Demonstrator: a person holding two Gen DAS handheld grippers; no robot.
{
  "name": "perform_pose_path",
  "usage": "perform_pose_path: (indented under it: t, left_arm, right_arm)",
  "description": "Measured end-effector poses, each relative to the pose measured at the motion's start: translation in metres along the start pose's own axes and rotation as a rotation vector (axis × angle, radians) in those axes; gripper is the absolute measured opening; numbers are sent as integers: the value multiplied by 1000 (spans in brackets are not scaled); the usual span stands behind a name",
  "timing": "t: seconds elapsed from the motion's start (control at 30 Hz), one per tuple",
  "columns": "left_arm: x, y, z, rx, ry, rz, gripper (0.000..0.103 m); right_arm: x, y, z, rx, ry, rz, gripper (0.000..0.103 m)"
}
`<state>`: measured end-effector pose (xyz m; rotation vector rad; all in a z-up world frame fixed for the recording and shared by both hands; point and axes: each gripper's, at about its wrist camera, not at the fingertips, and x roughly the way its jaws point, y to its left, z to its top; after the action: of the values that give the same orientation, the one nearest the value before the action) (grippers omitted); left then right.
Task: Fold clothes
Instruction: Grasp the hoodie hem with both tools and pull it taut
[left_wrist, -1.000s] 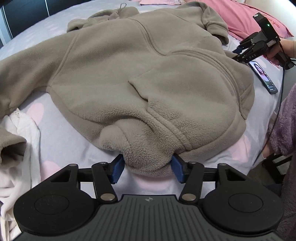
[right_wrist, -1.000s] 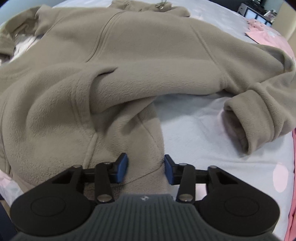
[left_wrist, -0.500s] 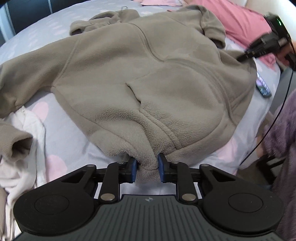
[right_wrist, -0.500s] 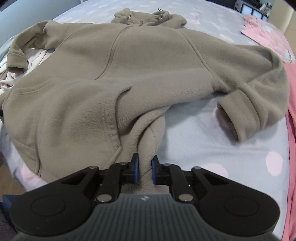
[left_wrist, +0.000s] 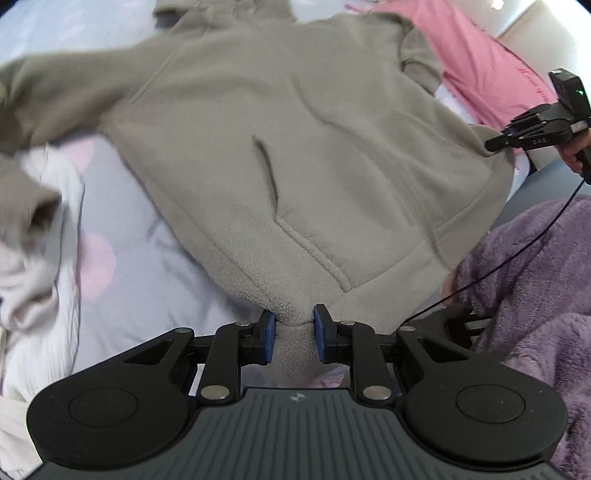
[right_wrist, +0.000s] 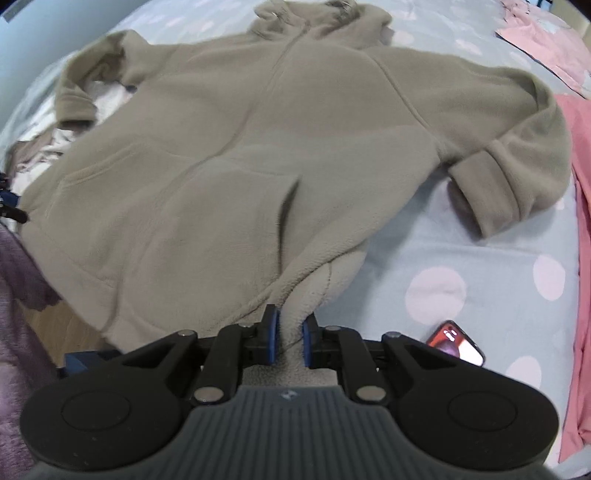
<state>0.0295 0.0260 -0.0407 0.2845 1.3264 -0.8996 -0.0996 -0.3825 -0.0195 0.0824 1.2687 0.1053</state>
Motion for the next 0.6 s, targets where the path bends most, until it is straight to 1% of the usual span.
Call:
perform_pose_path:
  t: [0.07, 0.17, 0.3, 0.4, 0.5, 0.6]
  left_arm:
    - [8, 13, 2, -57, 4, -17, 19]
    - [11, 28, 11, -115, -40, -21, 19]
    - [3, 49, 33, -209, -168, -49, 19]
    - [1, 66, 52, -280, -259, -47, 18]
    - [2, 83, 68, -352, -319, -42, 18]
    - [2, 95, 84, -401, -364, -27, 17]
  right_arm:
    - [14, -5, 4, 44, -6, -10, 15]
    - [28, -18, 16, 129, -55, -30, 15]
    - [32, -32, 37, 241, -153, -27, 15]
    - [33, -39, 55, 289, -216, -46, 15]
    - [38, -47, 73, 323, -251, -62, 14]
    - [42, -54, 90, 356, -287, -77, 14]
